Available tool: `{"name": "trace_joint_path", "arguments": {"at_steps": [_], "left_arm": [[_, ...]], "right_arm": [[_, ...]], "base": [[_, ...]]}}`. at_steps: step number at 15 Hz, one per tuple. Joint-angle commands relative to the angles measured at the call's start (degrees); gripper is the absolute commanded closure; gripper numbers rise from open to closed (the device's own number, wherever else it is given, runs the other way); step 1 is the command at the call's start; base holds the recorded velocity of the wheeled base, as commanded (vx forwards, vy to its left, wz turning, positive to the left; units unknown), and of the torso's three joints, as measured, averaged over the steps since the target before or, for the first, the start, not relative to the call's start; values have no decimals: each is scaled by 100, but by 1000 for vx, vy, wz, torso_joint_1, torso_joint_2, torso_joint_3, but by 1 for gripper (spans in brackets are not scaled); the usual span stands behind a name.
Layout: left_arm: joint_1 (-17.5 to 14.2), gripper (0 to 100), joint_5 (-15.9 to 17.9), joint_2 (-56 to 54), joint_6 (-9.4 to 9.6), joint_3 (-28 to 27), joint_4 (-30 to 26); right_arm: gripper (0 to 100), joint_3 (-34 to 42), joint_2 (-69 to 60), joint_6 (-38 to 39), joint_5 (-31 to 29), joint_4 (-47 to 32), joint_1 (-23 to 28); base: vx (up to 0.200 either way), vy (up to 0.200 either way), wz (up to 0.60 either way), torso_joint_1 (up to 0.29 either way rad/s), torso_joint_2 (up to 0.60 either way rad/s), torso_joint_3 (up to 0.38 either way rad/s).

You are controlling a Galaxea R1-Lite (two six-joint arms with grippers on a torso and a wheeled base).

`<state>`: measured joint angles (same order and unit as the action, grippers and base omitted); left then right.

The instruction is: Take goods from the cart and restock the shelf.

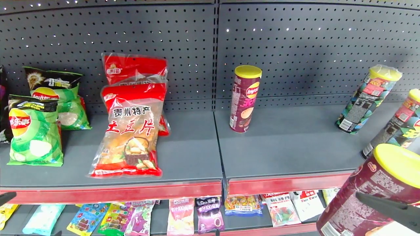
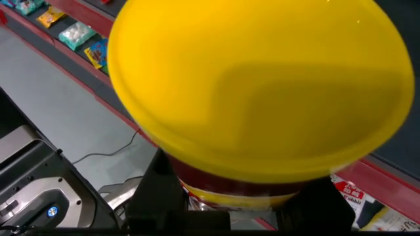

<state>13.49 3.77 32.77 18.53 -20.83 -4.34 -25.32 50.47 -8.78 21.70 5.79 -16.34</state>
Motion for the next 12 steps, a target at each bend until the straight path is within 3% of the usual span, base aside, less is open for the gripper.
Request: {"name": "trace_joint_path", "arguments": {"at_steps": [1,2,4,5,6,8,9,10,12], "left_arm": [[22,0,142,133,151,-17,3],[83,0,432,309,239,-88,65],[329,0,1003,1100,230,-281,601],[523,0,1179,1821,195,-501,1155],[769,0,1223,2603,133,-773,1805],[1173,0,1249,3834,2,-1371,2561],[1428,0,1293,4211,-95,-1634,2605],[1779,0,1364,4871,-508,-2223,2640],[2105,0,1355,5741,-587,-3120,2789]], "right_arm": [[100,36,-11,-1,1,1,-1],[100,36,-11,-1,1,1,-1],[100,27,-2,-1,-8,1,-1],[100,18,-2,-28,-8,1,-1],[100,10,16,-89,-8,1,-1],[100,-17,68,-159,-17,1,-1],[100,-26,77,-168,-17,1,-1],[100,-34,68,-168,-34,1,8],[100,-34,24,-159,-122,1,8]], "base": [[0,0,0,0,0,0],[0,0,0,0,0,0],[0,0,0,0,0,0],[0,0,0,0,0,0],[0,0,0,0,0,0],[0,0,0,0,0,0],[0,0,0,0,0,0],[0,0,0,0,0,0],[0,0,0,0,0,0]]}}
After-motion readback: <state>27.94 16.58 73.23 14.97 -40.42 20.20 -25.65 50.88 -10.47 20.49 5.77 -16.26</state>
